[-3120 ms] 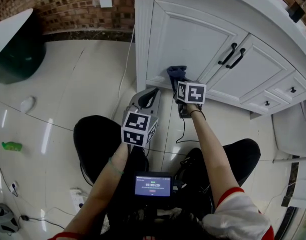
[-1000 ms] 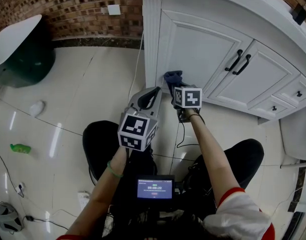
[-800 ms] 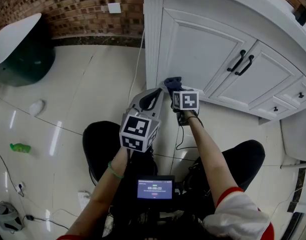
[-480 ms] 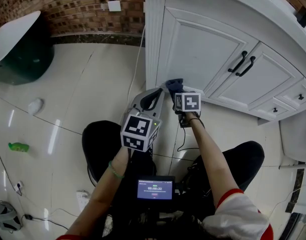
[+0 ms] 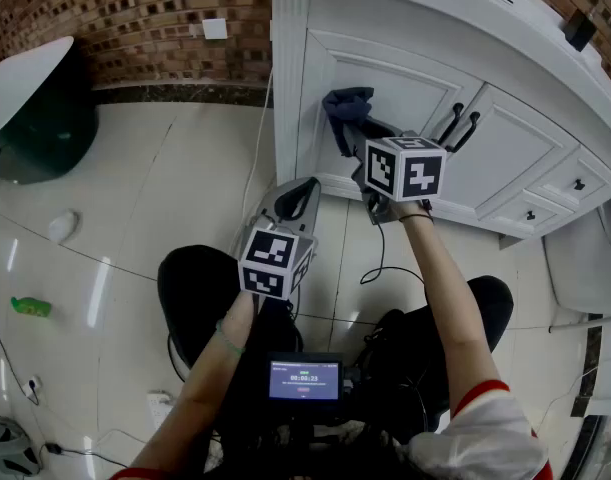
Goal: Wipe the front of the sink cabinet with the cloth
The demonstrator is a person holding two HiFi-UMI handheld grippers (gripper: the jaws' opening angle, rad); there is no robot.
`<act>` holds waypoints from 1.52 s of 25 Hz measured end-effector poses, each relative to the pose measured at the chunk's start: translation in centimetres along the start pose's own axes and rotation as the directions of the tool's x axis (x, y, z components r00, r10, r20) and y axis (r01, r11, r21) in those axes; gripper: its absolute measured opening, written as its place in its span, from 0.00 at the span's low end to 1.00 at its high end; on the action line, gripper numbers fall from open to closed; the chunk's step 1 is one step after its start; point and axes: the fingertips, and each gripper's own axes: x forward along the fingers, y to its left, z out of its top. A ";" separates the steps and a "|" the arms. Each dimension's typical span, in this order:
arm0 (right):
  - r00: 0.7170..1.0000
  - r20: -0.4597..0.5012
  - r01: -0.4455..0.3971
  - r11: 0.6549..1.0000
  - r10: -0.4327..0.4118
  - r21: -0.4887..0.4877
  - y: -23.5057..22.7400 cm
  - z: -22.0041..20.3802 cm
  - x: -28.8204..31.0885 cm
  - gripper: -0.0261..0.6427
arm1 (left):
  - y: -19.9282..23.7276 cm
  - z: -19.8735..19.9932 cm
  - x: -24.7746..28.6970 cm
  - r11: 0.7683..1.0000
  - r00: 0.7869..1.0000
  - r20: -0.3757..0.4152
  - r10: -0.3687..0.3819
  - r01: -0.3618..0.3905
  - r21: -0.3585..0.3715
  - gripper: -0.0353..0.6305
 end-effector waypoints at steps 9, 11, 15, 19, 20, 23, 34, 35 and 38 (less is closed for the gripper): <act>0.981 0.195 -0.005 0.998 0.018 -0.065 2.8 12.4 -3.2 0.14 | -0.8 1.6 -2.3 1.000 1.000 0.020 0.010 -0.010 0.009 0.08; 0.982 0.186 0.001 0.998 0.011 -0.064 2.9 12.4 -2.8 0.14 | -0.2 1.7 -3.0 1.000 0.999 0.022 0.024 -0.024 0.012 0.08; 0.989 0.145 0.004 0.998 0.004 -0.055 3.3 10.5 -1.3 0.14 | 1.6 1.9 -4.2 0.998 0.998 0.028 0.064 -0.064 0.003 0.08; 0.997 0.079 0.005 0.999 -0.003 -0.033 3.1 7.0 0.5 0.14 | 3.0 1.8 -4.8 0.996 0.996 0.031 0.088 -0.087 -0.021 0.08; 0.998 0.062 0.007 1.000 -0.005 -0.026 3.0 6.1 1.0 0.14 | 3.2 1.8 -4.9 0.996 0.995 0.030 0.092 -0.091 -0.023 0.08; 1.000 0.015 0.010 1.000 -0.010 -0.009 2.8 3.2 2.4 0.14 | 4.0 1.3 -4.9 0.995 0.995 0.022 0.101 -0.100 -0.029 0.08; 0.968 -0.251 0.047 0.996 -0.026 0.079 1.2 -12.0 7.8 0.14 | 5.2 -1.4 -3.9 0.993 0.994 -0.031 0.102 -0.103 -0.056 0.08; 0.959 -0.282 0.058 0.995 -0.032 0.082 0.9 -13.6 8.3 0.14 | 5.3 -1.6 -3.7 0.993 0.994 -0.032 0.102 -0.103 -0.058 0.08; 0.928 -0.370 0.083 0.993 -0.046 0.085 0.0 -18.2 9.4 0.14 | 5.4 -2.0 -3.2 0.993 0.995 -0.032 0.099 -0.101 -0.067 0.08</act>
